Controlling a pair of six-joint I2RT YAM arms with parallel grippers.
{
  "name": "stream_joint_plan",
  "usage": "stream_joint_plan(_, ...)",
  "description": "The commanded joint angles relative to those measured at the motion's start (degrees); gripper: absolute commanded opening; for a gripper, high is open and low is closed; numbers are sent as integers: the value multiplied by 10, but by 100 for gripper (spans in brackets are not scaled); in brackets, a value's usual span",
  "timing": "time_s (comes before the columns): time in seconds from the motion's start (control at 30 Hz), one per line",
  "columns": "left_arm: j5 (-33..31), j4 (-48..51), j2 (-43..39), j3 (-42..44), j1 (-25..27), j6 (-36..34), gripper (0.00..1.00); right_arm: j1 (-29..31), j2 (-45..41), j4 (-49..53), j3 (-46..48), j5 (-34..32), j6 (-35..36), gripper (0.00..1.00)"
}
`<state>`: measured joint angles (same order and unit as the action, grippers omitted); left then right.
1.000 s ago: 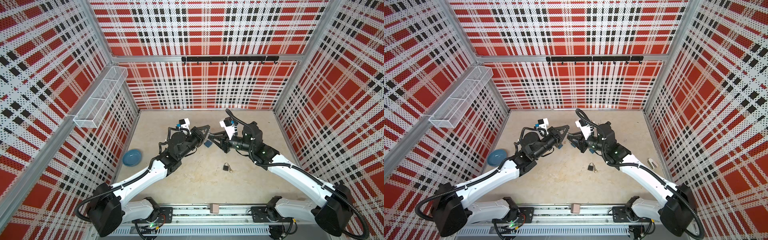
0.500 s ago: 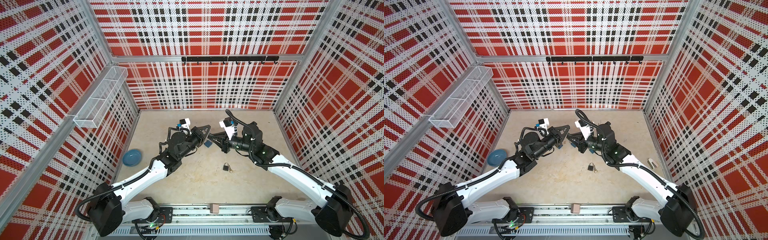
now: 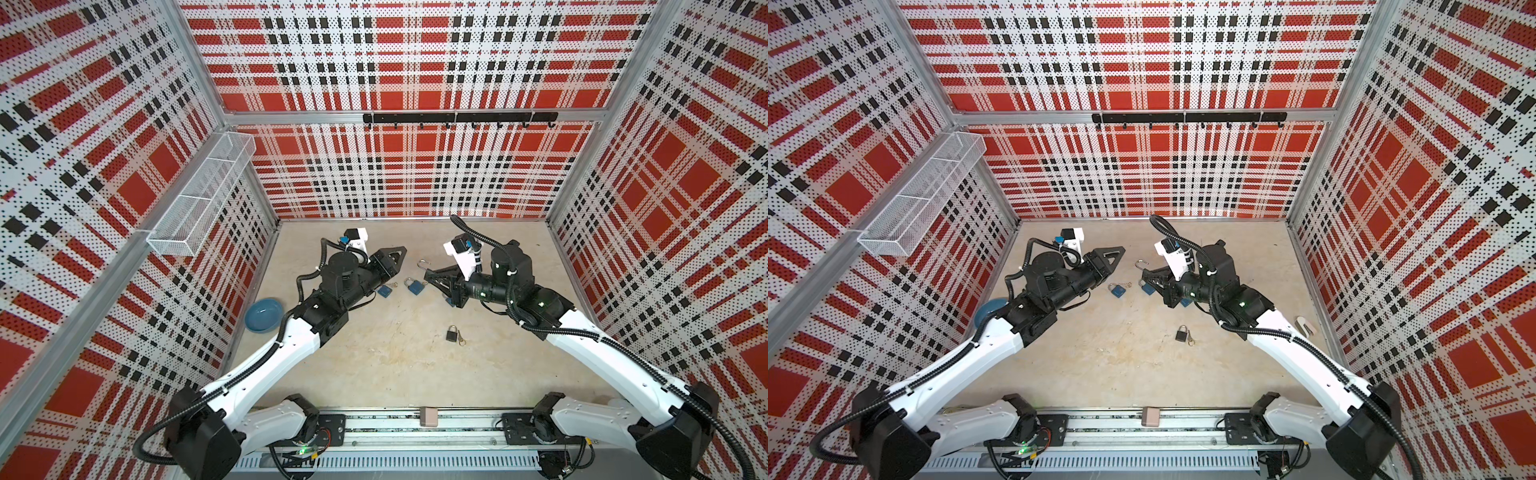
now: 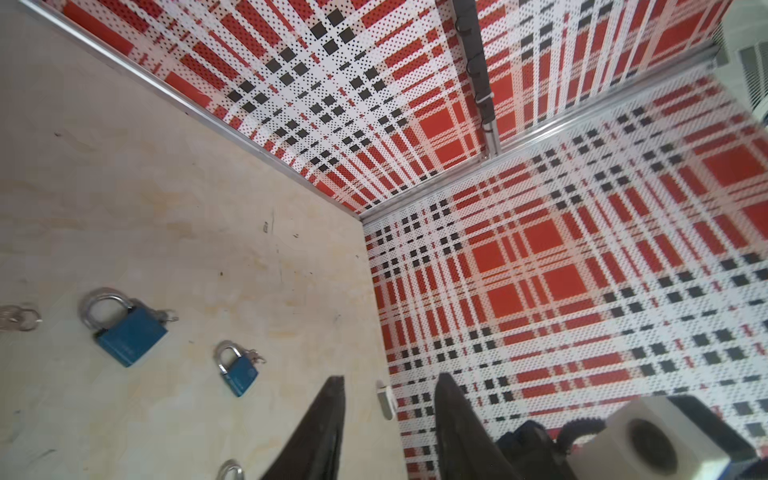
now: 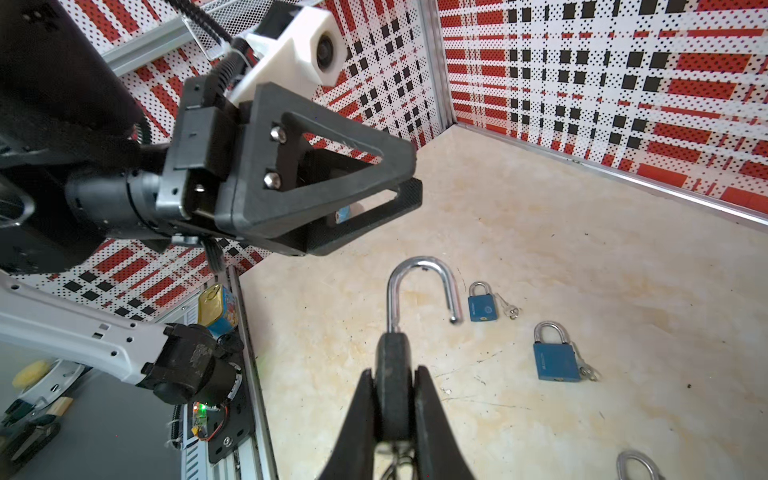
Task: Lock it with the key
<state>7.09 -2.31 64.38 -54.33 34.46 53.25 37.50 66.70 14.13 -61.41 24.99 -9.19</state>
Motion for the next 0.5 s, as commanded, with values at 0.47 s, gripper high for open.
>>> stream_joint_plan(0.47, 115, 80, -97, 25, 3, -215, 42, -1, 5, -33, -16, 133, -57, 0)
